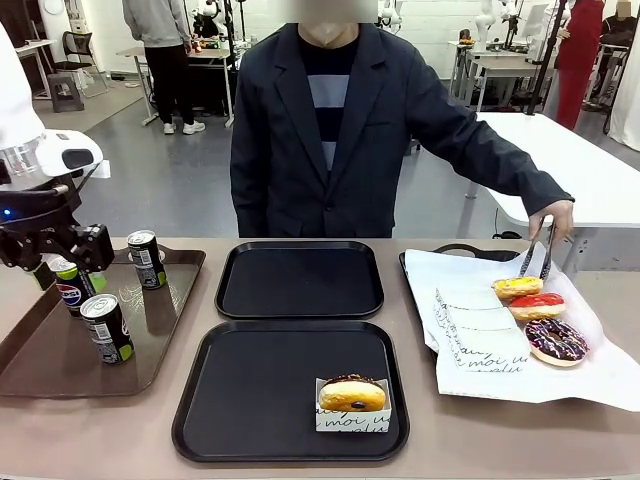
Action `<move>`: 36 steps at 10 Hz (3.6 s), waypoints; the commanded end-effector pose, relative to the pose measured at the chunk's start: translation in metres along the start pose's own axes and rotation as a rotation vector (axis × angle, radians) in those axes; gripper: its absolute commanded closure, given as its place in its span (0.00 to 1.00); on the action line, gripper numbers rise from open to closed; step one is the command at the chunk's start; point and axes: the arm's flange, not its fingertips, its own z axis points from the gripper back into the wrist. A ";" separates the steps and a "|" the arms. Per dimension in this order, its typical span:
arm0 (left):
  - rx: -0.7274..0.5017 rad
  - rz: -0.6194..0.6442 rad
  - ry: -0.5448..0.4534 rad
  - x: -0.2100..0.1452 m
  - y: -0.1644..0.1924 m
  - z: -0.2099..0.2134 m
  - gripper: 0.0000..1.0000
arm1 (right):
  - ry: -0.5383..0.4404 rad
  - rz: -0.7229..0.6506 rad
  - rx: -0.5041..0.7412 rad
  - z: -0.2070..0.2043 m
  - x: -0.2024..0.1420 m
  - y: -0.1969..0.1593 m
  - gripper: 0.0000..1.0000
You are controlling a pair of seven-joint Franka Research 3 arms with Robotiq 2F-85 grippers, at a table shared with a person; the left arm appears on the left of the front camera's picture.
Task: Set up donuts and drinks on trays.
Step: Pick up one Pepsi coke and place it on the Flat Tray.
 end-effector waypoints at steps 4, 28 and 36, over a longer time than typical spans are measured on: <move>0.025 0.007 -0.049 0.011 0.001 -0.061 0.10 | -0.019 0.015 0.030 -0.001 0.003 -0.001 0.00; -0.028 0.004 -0.094 -0.044 -0.020 0.078 1.00 | -0.019 0.015 0.030 -0.001 0.003 -0.001 0.00; -0.059 -0.344 0.014 -0.041 -0.187 -0.003 0.41 | -0.019 0.015 0.030 -0.001 0.003 -0.001 0.00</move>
